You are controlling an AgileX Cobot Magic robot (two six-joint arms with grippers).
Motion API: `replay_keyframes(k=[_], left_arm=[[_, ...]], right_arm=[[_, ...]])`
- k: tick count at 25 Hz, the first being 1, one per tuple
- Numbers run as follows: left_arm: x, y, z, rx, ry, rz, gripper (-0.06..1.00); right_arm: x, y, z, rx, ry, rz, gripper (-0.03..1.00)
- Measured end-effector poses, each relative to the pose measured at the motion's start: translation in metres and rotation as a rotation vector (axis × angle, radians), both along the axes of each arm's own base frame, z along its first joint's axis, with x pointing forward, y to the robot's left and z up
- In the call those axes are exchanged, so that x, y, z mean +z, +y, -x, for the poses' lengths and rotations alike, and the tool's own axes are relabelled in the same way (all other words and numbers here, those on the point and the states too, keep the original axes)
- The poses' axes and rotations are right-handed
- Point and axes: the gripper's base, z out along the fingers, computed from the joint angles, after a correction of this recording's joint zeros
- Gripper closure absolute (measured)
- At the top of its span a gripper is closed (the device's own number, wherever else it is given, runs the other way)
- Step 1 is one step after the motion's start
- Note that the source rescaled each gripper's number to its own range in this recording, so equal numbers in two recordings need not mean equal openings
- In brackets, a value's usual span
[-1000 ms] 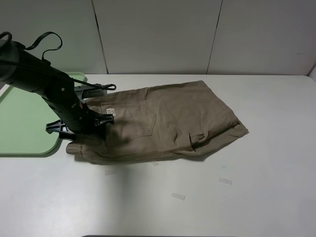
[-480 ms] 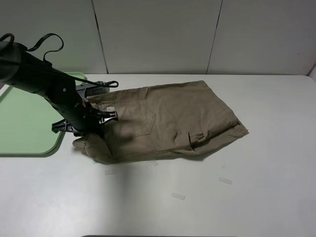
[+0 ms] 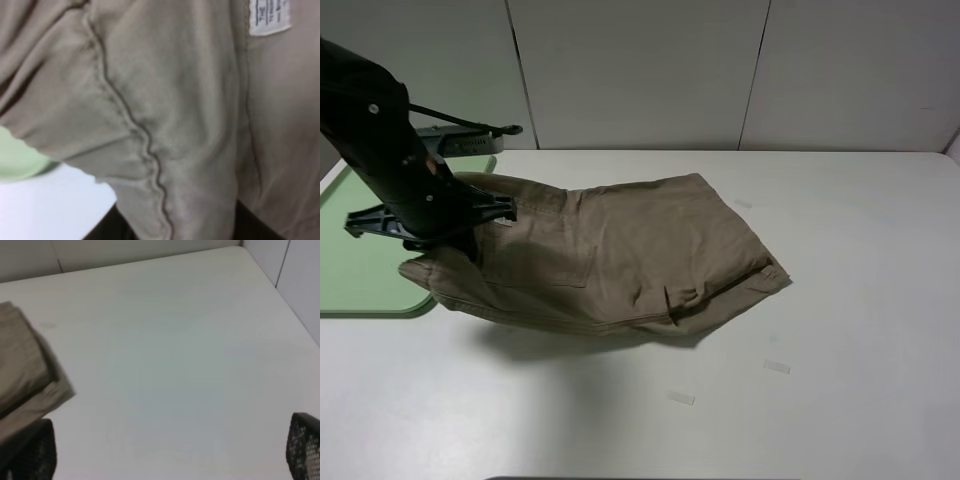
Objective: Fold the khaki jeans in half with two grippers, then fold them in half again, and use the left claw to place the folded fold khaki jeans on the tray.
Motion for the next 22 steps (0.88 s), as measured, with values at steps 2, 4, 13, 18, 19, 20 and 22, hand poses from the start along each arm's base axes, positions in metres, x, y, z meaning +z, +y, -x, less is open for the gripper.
replay_keyframes(k=[2,4,13,18,19,20,22], left_arm=[[0.02,0.007,0.009,-0.006,-0.014,-0.028,0.72],[0.046,0.017,0.024,-0.02,-0.025,-0.079,0.73],[0.1,0.049,0.073,-0.076,0.01,-0.231,0.73],[0.103,0.053,0.08,-0.068,0.039,-0.247,0.73],[0.102,0.052,0.079,-0.067,0.039,-0.245,0.73],[0.101,0.051,0.078,-0.063,0.039,-0.238,0.73],[0.097,0.047,0.074,-0.054,0.039,-0.216,0.73]], right_arm=[[0.0,0.0,0.0,0.0,0.0,0.0,-0.03],[0.0,0.0,0.0,0.0,0.0,0.0,-0.03],[0.0,0.0,0.0,0.0,0.0,0.0,-0.03],[0.0,0.0,0.0,0.0,0.0,0.0,-0.03],[0.0,0.0,0.0,0.0,0.0,0.0,-0.03],[0.0,0.0,0.0,0.0,0.0,0.0,-0.03],[0.0,0.0,0.0,0.0,0.0,0.0,-0.03]])
